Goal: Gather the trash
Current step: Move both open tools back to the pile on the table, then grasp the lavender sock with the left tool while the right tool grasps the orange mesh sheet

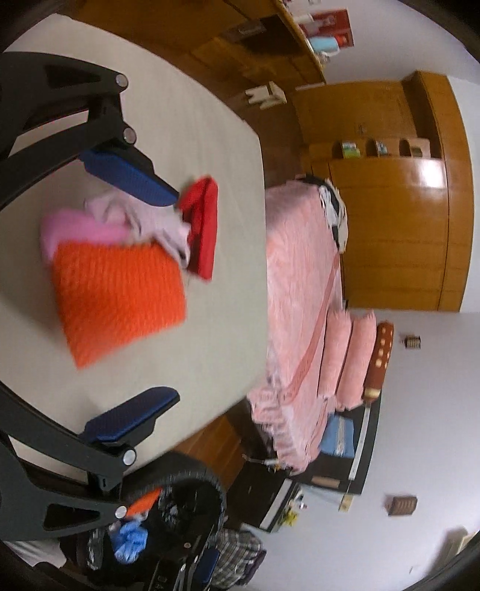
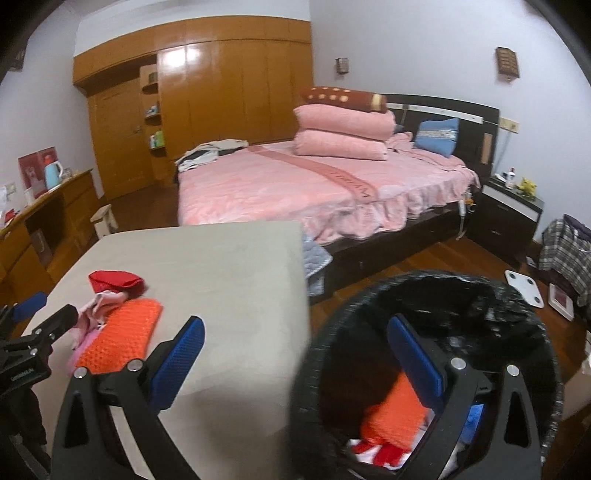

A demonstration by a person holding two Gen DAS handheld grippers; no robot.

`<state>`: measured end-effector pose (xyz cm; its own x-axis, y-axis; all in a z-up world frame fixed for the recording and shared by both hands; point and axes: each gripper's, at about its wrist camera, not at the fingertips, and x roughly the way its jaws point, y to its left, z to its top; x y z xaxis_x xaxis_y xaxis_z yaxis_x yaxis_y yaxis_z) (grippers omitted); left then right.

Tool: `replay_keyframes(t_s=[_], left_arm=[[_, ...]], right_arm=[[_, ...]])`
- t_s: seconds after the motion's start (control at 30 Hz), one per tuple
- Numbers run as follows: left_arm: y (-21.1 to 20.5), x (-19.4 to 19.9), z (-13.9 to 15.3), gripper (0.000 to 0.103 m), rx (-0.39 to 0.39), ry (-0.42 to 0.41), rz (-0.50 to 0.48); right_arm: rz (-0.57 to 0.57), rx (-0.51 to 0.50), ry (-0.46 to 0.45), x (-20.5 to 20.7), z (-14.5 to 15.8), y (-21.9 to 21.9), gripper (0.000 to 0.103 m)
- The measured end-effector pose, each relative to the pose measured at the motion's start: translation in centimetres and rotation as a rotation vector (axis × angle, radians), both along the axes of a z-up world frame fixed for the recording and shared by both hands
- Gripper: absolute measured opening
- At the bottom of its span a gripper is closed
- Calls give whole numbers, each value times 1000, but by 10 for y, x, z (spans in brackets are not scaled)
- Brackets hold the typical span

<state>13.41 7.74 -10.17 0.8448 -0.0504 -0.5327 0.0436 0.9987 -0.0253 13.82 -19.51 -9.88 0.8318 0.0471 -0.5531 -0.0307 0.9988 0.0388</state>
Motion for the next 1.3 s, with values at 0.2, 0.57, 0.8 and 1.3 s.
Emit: replay_keyframes(t_s=[0.2,0.57,0.8,1.3], left_arm=[[33,14,-14,95,13,39,65],[58,45,-49,79,-27,146,79],[63,66,-61,62,-78,201,61],[90,45,-50,10,-166,188,66]], right_arm=[[47,-13,12,17,-10,33,97],[74,-2,65,46,-38,68,97],[96,-19,83,56,-49,79,97],[153,-26,89,52,-54,103,97]])
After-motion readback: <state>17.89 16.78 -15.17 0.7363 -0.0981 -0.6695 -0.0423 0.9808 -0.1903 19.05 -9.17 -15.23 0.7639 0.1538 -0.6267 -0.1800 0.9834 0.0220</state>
